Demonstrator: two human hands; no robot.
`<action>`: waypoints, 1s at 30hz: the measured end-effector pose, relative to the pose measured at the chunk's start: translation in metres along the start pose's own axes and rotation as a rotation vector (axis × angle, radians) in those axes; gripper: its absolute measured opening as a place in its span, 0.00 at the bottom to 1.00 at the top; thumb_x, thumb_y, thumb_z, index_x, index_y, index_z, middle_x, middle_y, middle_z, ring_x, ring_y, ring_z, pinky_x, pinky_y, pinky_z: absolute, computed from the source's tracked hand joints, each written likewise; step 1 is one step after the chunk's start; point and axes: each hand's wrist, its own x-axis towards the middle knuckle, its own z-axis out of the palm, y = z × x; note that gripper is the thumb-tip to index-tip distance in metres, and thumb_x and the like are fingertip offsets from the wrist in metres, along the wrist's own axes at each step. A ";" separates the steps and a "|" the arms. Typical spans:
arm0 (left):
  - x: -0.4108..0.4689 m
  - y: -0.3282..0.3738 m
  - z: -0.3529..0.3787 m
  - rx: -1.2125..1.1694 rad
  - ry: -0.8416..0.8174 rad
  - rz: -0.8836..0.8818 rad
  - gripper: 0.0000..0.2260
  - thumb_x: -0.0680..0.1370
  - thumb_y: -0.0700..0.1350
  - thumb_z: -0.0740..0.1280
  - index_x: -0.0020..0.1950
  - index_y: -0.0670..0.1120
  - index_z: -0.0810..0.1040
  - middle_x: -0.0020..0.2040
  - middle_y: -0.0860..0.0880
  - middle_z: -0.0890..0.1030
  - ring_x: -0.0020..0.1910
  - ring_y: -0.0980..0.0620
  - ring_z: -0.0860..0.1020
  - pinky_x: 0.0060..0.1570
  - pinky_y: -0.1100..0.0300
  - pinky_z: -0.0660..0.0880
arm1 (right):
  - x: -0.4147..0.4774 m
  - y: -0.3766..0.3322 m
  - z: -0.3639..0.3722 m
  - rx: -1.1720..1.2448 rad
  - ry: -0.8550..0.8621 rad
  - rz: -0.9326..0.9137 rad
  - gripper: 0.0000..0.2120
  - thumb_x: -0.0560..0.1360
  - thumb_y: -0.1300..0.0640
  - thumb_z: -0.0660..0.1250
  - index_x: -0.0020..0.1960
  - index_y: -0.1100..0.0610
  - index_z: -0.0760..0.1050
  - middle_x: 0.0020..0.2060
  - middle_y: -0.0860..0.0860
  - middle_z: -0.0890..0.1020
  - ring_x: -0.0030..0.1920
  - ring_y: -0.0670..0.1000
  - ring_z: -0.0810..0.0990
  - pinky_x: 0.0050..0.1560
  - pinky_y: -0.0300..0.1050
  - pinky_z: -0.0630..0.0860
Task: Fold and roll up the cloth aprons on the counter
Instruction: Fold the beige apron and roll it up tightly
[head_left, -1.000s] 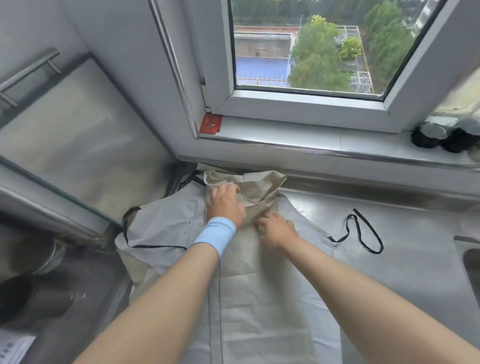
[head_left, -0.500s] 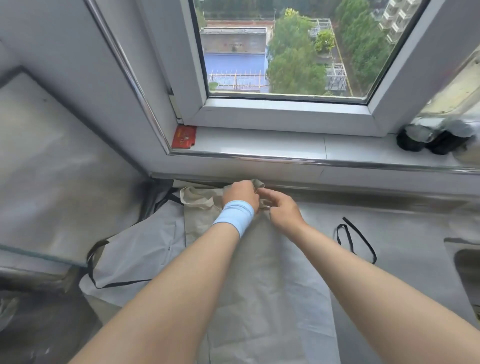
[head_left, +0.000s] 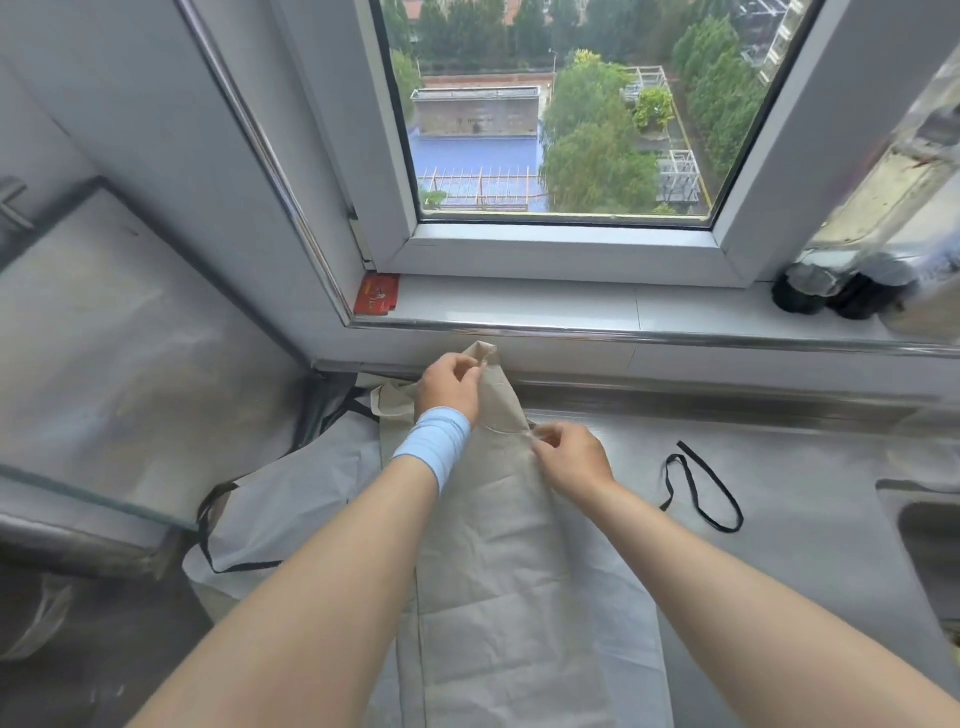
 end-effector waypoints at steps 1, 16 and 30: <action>-0.008 -0.005 0.000 0.076 0.039 0.074 0.08 0.76 0.43 0.68 0.55 0.46 0.79 0.55 0.46 0.79 0.56 0.46 0.76 0.57 0.58 0.70 | -0.004 0.001 -0.002 -0.095 0.054 -0.046 0.15 0.76 0.52 0.67 0.63 0.50 0.77 0.57 0.49 0.81 0.59 0.54 0.77 0.60 0.50 0.74; -0.207 -0.172 -0.020 1.014 -0.480 0.260 0.31 0.81 0.58 0.55 0.79 0.55 0.43 0.79 0.49 0.39 0.78 0.49 0.40 0.76 0.49 0.44 | -0.133 0.095 0.053 -0.972 -0.301 -0.557 0.37 0.74 0.37 0.42 0.81 0.50 0.45 0.79 0.55 0.42 0.79 0.59 0.43 0.76 0.60 0.44; -0.340 -0.181 -0.024 0.895 -0.472 0.298 0.30 0.68 0.61 0.67 0.67 0.53 0.64 0.67 0.50 0.62 0.68 0.46 0.61 0.67 0.50 0.63 | -0.253 0.123 0.021 -0.969 -0.462 -0.837 0.29 0.65 0.34 0.64 0.60 0.48 0.69 0.58 0.51 0.70 0.57 0.55 0.71 0.53 0.50 0.72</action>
